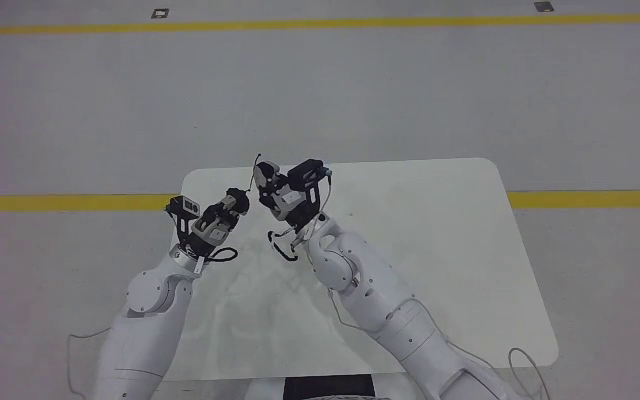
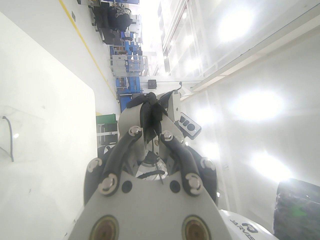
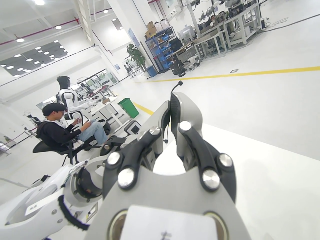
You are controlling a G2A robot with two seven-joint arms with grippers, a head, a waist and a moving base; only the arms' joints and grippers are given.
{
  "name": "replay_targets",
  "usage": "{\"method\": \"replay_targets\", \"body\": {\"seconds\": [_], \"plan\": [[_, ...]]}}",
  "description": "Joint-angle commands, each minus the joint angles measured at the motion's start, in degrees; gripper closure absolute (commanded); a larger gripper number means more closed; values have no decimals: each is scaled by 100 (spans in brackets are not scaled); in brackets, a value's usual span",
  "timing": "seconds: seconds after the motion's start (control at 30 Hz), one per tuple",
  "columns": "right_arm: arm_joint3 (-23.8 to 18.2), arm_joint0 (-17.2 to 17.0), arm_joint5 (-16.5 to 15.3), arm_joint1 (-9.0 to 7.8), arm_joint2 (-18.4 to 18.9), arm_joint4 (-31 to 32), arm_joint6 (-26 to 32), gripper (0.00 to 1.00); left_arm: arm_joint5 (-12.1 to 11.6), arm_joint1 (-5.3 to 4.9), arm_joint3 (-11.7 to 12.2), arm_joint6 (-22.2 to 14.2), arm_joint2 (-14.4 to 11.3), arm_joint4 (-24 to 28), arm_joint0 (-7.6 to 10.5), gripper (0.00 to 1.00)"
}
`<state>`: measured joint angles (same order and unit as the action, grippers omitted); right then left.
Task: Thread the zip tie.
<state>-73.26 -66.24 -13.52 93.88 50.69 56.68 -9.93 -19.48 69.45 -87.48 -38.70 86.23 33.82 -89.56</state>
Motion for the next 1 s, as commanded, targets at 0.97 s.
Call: {"method": "replay_targets", "body": {"seconds": [0.97], "plan": [[51, -95, -75, -13, -48, 22, 167, 100, 0, 0, 0, 0, 0, 0, 0, 100]]}}
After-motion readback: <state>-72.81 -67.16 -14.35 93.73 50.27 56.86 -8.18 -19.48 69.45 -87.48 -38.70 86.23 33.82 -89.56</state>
